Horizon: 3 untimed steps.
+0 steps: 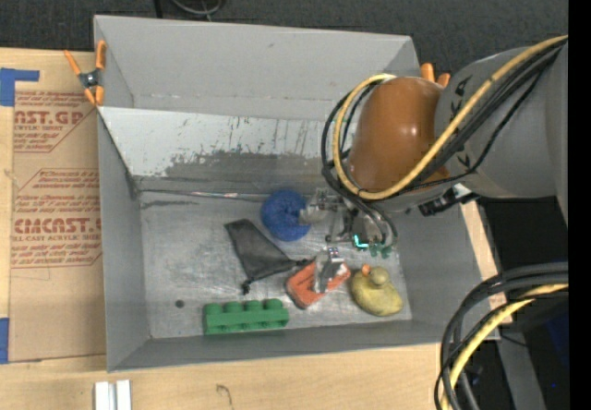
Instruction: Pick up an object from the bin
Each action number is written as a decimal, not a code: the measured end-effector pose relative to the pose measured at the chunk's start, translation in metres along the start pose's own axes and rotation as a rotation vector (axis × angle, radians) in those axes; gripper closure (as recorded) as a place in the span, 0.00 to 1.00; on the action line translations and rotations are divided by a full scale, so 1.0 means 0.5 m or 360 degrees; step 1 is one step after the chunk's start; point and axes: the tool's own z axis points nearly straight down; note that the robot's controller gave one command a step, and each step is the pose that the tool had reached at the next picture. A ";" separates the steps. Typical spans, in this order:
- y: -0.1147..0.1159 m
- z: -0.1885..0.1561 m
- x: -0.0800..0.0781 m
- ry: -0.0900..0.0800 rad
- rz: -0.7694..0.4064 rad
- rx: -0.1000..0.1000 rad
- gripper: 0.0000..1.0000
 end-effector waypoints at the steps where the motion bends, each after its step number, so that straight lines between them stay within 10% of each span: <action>1: 0.000 -0.008 -0.004 -0.0012 0.0001 0.0000 0.00; 2: -0.014 0.128 0.080 -0.0018 0.0014 -0.0001 0.00; 3: -0.010 0.115 0.081 -0.0011 0.0053 -0.0001 0.00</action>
Offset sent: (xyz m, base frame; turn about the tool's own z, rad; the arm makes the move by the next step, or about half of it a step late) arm -0.0468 -0.0091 -0.0733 0.0110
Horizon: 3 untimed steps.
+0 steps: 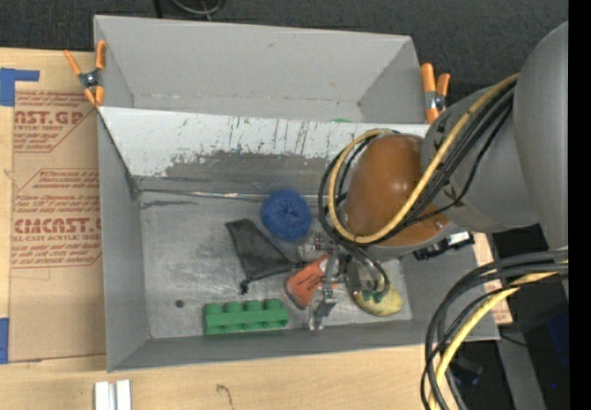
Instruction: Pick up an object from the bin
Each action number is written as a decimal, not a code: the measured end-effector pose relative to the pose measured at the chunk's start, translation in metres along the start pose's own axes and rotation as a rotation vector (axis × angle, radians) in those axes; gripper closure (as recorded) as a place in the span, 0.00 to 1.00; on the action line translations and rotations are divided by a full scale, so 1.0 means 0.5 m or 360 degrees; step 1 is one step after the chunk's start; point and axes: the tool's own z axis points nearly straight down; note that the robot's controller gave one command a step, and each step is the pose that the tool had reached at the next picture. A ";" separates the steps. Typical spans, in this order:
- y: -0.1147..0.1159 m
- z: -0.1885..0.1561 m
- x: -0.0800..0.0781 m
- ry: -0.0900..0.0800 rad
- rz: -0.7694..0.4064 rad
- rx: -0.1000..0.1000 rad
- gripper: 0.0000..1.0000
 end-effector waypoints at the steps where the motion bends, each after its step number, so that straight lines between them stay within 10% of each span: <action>1: 0.001 -0.052 -0.005 -0.0005 -0.0003 0.0000 0.00; 2: -0.016 0.029 -0.005 -0.0002 0.0053 0.0000 0.00; 3: -0.041 0.027 0.003 -0.0019 0.0162 -0.0003 1.00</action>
Offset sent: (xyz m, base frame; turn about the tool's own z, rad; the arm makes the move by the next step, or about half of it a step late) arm 0.0022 -0.0107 -0.0161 0.0372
